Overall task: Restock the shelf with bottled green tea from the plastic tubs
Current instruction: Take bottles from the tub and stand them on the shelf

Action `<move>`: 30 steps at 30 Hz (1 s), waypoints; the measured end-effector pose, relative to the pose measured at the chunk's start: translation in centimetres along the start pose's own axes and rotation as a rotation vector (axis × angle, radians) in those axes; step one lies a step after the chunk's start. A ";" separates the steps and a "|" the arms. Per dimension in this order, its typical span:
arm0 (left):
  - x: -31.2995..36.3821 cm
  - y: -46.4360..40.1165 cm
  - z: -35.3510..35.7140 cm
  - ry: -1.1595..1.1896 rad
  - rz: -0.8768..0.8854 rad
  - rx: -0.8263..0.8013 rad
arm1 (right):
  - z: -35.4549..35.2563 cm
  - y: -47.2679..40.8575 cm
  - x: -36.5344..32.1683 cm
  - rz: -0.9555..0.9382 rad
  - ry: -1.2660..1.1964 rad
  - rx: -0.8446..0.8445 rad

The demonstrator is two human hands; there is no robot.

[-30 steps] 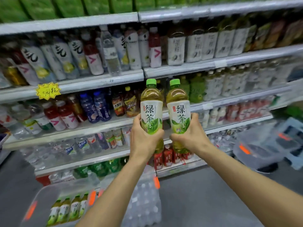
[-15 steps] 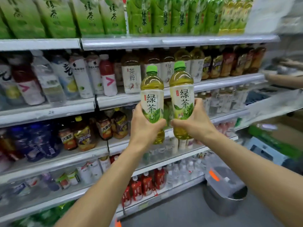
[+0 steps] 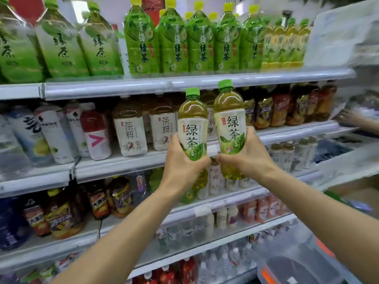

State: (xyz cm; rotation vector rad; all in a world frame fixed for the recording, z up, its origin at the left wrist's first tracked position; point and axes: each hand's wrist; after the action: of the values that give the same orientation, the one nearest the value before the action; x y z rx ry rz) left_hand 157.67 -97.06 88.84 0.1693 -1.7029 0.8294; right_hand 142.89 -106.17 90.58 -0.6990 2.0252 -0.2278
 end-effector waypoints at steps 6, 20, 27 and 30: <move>0.6 -3.7 7.5 -0.055 0.032 0.084 | -4.8 -6.5 5.0 -0.110 -0.009 -0.037; 4.1 -14.0 28.0 0.026 0.060 0.314 | -20.0 -22.4 15.0 -0.259 -0.114 -0.143; 5.0 -18.8 32.2 -0.017 0.099 0.281 | -22.6 -30.1 14.4 -0.298 -0.196 -0.074; 5.1 -21.1 33.2 -0.021 0.115 0.249 | -23.2 -33.6 13.9 -0.309 -0.233 -0.010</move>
State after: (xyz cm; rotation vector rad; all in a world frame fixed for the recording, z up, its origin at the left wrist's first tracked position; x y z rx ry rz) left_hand 140.57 -131.04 100.18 0.2518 -1.6361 1.1290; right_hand 131.03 -144.14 107.07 -0.9978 1.6940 -0.3005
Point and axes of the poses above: each hand's wrist, its own y-axis away from the middle knuckle, its own z-axis out of the palm, x = y × z, and after that the axes turned 10 degrees about y, right-handed
